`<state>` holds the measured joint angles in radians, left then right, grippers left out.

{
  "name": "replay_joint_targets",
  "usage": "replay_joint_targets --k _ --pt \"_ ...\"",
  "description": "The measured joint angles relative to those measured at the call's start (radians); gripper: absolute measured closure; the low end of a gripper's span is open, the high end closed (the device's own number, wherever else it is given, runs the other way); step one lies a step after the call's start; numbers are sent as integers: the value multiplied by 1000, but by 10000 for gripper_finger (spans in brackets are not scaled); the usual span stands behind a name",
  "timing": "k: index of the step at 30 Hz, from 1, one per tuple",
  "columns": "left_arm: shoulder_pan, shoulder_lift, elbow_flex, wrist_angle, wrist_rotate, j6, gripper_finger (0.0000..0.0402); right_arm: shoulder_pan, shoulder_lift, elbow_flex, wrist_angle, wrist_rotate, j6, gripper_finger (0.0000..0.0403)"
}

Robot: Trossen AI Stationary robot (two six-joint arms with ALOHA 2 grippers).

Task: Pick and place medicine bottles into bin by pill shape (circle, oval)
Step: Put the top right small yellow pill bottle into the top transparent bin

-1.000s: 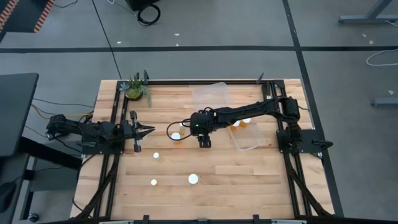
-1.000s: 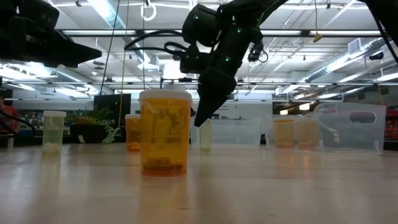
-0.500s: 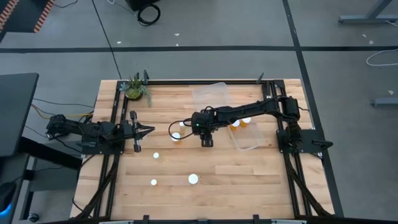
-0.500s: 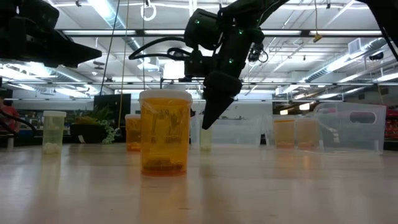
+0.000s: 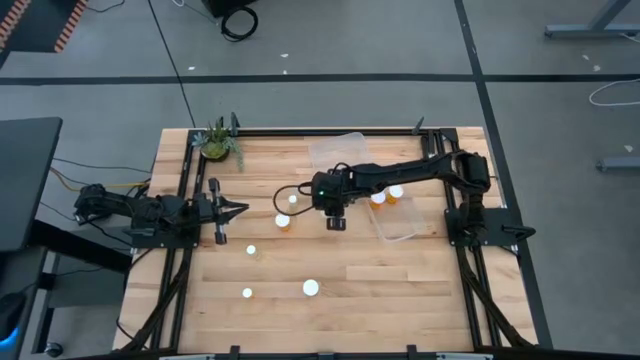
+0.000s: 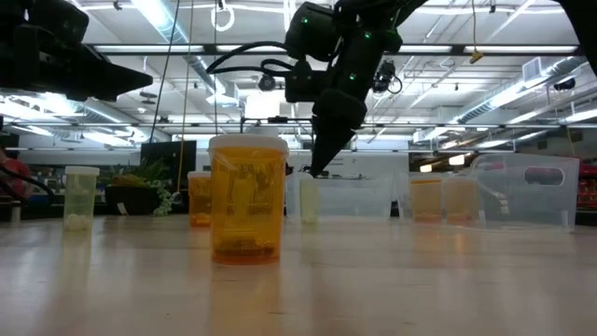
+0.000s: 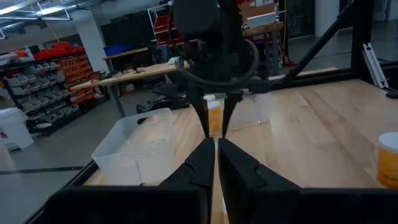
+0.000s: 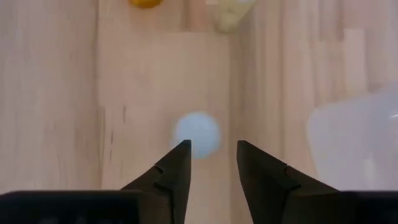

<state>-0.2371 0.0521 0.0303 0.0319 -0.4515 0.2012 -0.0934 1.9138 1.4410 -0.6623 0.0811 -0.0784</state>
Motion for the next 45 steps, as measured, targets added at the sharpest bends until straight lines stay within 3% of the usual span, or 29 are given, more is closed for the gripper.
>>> replay_joint_targets --k 10,20,26,45 --pt "0 0 0 1 0 0 363 0 -12 0 -21 -8 9 261" --pt "0 0 0 1 0 0 374 -2 -12 0 -86 -49 41 192" --pt "0 0 0 1 0 0 365 -2 -9 -16 -11 -59 51 158" --pt "0 0 0 1 0 0 367 -2 -5 -70 162 -128 8 154"
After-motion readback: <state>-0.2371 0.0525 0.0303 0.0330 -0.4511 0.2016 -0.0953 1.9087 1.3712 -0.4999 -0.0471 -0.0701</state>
